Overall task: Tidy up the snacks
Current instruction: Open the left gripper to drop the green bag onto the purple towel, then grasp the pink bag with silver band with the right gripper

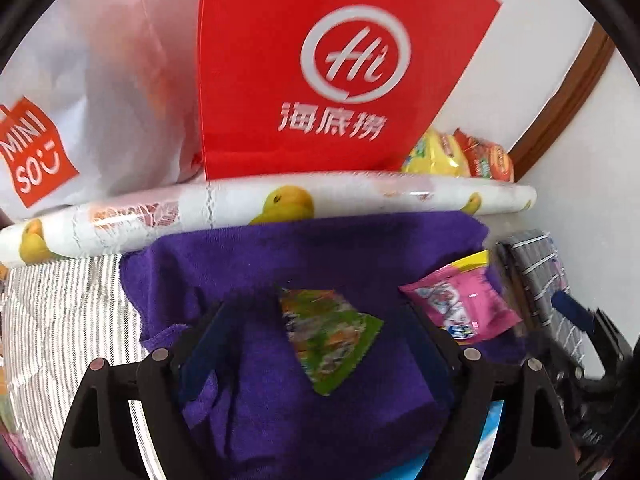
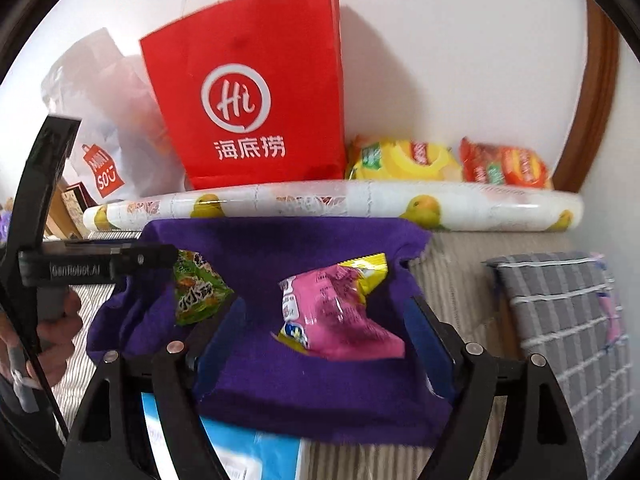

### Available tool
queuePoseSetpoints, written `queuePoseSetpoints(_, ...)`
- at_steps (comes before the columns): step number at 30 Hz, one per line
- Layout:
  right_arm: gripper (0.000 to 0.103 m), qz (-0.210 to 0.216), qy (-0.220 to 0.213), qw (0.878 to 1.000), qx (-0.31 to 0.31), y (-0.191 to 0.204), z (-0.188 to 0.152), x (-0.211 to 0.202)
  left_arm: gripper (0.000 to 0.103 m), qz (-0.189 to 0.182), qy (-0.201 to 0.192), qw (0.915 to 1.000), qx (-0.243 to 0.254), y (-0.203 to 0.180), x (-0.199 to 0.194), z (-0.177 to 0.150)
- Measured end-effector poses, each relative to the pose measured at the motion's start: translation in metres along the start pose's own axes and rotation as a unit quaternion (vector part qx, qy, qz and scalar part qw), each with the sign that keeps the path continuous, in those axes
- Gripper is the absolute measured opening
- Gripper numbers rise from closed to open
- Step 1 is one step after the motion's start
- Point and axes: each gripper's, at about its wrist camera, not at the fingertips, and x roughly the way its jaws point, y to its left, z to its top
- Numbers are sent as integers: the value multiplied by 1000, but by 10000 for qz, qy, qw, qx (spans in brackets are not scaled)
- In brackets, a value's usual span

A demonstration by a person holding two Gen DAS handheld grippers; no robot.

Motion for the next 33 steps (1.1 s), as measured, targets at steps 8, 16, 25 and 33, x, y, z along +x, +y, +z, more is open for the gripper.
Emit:
queuePoseSetpoints(8,81,-253,-208,9995,28,11,-31,-60,86,-177,-491,9986,56,-12,-60,-19)
queuePoseSetpoints(16,81,37,10,9995,314,14,-77,-101,84,-277,-490,9984,46,-4,-103,-64)
queuePoseSetpoints(25,84,604,694,9951,356,26,-143,-104,85,-272,-551,9981,-98,4,-137,-104)
queuePoseSetpoints(33,95,947,925,9910,178,43,-178,-108,85,-224,-580,9978,-227,6,-158,-127)
